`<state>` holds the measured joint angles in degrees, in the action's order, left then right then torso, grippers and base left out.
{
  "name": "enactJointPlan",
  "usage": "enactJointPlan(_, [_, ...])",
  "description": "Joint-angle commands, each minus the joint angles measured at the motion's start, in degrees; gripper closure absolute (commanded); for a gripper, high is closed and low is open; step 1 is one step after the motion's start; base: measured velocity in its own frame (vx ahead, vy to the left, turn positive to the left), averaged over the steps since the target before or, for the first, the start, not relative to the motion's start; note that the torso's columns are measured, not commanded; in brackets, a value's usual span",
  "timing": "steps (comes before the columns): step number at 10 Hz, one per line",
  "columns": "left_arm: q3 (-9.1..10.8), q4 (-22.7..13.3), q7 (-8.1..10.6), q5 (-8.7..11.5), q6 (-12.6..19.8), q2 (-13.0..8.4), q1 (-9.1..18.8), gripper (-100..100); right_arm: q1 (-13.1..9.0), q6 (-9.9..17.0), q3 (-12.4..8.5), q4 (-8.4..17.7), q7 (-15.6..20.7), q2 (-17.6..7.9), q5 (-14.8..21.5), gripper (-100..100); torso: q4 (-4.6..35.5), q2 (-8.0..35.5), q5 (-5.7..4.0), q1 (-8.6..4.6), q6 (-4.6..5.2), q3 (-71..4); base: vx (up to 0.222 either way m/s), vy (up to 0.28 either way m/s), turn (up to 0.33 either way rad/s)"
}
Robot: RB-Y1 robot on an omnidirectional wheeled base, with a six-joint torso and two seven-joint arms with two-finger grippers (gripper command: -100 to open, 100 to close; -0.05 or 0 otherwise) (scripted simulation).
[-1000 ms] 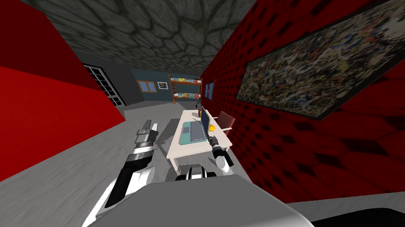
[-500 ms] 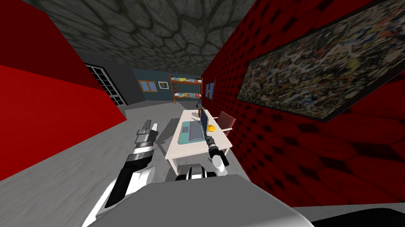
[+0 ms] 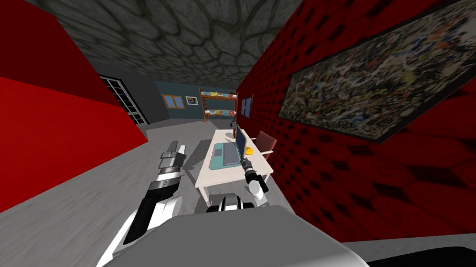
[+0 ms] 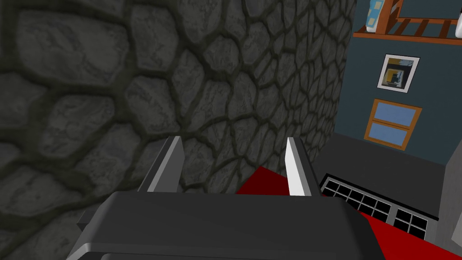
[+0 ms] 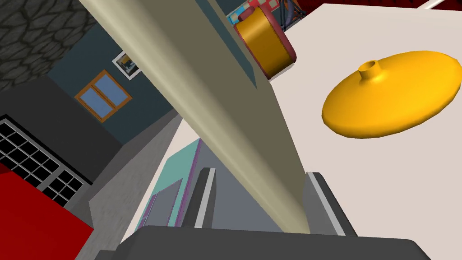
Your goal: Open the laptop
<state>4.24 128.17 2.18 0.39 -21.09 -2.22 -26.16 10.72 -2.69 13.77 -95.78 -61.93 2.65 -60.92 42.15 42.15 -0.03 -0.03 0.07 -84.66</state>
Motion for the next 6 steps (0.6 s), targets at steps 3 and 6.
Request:
enactJointPlan(3, [0.00, 0.0, 0.00, 0.0, 0.0, 0.0, 0.0, 0, -2.7, 1.0, -1.5, 2.5, 5.4, 0.0, 4.8, 100, 0.1, 0.1, 0.01, 0.13, -0.18, 0.1, -0.026, 0.057, -0.050])
enactJointPlan(6, [0.00, 0.0, 0.00, 0.0, 0.0, 0.0, 0.0, 0, -4.6, 1.8, -2.7, 4.0, 8.8, 0.0, 7.9, 100, 0.1, 0.1, 0.01, 0.14, -0.20, 0.1, -0.035, 0.057, -0.047])
